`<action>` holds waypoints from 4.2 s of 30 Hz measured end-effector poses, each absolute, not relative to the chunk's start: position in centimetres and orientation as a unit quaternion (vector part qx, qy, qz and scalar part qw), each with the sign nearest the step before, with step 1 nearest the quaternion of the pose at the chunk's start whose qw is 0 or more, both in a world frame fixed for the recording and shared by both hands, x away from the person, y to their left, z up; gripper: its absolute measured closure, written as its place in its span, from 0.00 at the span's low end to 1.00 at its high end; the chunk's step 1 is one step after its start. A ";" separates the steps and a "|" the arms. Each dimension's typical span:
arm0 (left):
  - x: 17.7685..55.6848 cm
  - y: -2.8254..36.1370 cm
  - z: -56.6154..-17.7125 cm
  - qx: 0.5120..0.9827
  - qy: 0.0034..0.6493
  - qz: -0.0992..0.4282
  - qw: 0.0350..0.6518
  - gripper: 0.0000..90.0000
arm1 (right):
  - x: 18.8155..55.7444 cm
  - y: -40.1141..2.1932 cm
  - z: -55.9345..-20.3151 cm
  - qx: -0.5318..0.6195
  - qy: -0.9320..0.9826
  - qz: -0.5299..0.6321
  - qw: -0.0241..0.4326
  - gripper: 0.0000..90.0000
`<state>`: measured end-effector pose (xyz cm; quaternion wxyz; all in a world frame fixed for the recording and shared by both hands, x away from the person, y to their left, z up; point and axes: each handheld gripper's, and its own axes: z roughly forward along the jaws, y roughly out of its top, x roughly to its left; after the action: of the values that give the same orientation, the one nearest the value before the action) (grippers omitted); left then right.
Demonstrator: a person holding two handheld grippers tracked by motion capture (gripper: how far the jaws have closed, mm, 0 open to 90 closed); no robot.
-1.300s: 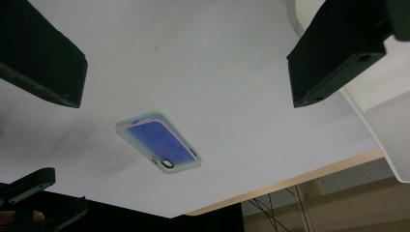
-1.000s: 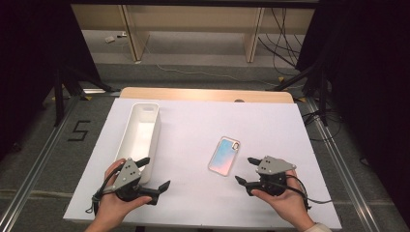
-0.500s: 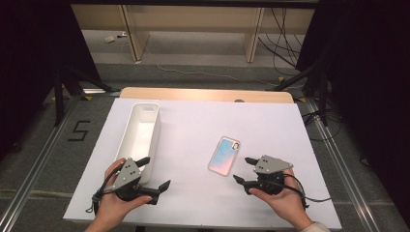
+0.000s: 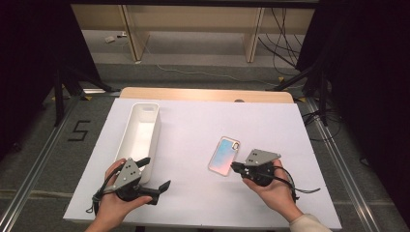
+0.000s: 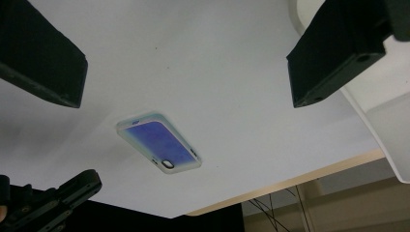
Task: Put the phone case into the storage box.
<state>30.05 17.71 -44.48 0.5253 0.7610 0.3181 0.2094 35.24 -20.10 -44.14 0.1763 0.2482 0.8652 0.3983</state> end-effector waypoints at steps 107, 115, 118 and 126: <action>30.1 17.6 -44.4 0.761 0.315 0.204 0.529 0.01 | 39.8 -17.7 -45.2 0.242 0.933 0.250 0.088 0.39; 30.1 17.5 -44.4 0.761 0.314 0.203 0.530 0.01 | 39.9 -16.2 -45.3 0.219 0.947 0.217 0.092 0.36; 30.1 17.5 -44.4 0.761 0.311 0.201 0.533 0.01 | 39.9 -15.6 -45.3 0.209 0.953 0.200 0.091 0.36; 30.1 17.4 -44.4 0.760 0.310 0.198 0.535 0.01 | 40.3 -14.9 -45.7 0.191 0.960 0.178 0.097 0.36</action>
<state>30.12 17.45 -44.42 0.5351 0.7603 0.3104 0.1983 40.31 -14.89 -45.73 0.0974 0.1908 0.9603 0.1784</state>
